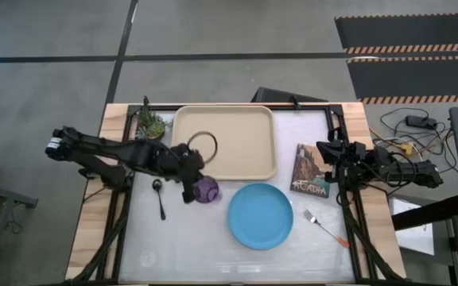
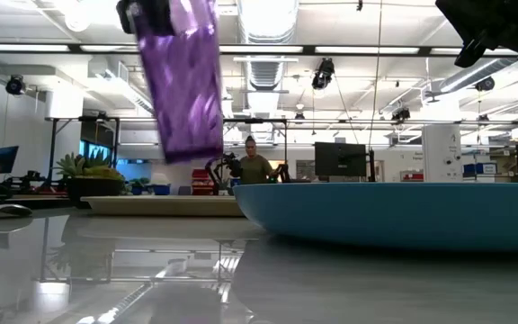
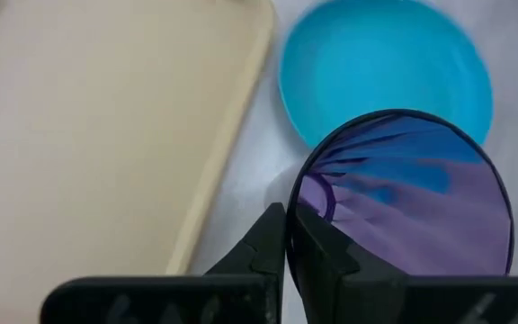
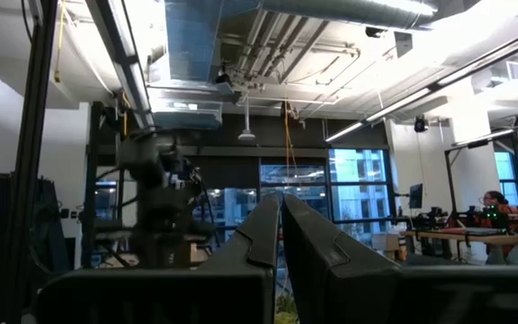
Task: Pick and place plate/cup/fork/spoon on tray
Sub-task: Put the violet cup on the brown tray, then put the orange fork on the brown tray to the bottom right of the violet cup
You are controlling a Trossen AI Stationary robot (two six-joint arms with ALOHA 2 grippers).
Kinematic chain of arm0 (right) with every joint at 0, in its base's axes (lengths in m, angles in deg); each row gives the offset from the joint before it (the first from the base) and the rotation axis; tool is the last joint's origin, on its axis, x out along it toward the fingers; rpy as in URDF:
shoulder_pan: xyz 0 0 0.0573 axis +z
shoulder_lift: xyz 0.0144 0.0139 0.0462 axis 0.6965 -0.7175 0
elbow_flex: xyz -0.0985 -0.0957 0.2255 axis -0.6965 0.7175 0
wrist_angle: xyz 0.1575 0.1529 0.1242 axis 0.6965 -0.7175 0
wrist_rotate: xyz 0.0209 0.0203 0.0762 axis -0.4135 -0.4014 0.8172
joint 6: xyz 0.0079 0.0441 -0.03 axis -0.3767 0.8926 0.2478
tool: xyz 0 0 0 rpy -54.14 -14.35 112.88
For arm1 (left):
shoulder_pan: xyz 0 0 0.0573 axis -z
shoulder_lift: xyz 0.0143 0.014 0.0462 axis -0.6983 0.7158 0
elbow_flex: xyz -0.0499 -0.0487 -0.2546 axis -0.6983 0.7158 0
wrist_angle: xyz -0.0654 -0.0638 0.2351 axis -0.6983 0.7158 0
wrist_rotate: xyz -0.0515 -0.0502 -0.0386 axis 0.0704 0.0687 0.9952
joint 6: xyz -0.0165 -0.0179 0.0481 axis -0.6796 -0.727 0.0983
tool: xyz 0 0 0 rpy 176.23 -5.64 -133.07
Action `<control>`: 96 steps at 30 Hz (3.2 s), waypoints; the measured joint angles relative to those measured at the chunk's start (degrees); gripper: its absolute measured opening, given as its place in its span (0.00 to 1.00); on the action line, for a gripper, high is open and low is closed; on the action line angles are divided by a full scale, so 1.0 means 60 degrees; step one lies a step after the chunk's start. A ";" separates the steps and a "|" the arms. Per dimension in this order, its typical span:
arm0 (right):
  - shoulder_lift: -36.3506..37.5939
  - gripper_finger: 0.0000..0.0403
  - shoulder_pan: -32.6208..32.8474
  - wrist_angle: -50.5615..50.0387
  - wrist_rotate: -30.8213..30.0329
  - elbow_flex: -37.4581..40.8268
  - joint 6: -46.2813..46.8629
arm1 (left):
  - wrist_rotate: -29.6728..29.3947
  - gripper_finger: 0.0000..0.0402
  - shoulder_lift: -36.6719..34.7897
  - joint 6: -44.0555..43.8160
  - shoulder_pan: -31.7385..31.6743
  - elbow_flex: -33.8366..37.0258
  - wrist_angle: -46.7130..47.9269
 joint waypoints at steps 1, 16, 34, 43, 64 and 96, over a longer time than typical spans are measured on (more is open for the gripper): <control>0.0000 0.02 0.0002 -0.0003 -0.0001 0.0000 0.0000 | 0.0000 0.00 -0.0098 -0.0004 -0.0193 -0.0060 -0.0001; 0.0004 0.02 0.0000 0.0037 0.0007 0.0000 0.0095 | 0.0340 0.00 -0.0687 0.1287 -0.5392 -0.0175 -0.0012; 0.0004 0.02 0.0000 0.0008 0.0007 0.0000 0.0073 | 0.1872 0.00 0.1048 0.3268 -0.9948 -0.0204 -0.0307; 0.0004 0.02 -0.0001 -0.0096 0.0007 0.0000 0.0073 | 0.1923 0.00 0.1753 0.3656 -1.0231 -0.0233 -0.0590; 0.0004 0.02 -0.0001 -0.0214 0.0007 0.0000 0.0075 | 0.1917 0.05 0.1879 0.3802 -1.0231 -0.0202 -0.0664; 0.0004 0.02 -0.0001 -0.0203 0.0004 0.0000 0.0193 | 0.1885 0.26 0.0994 0.4049 -1.0197 -0.0201 -0.0677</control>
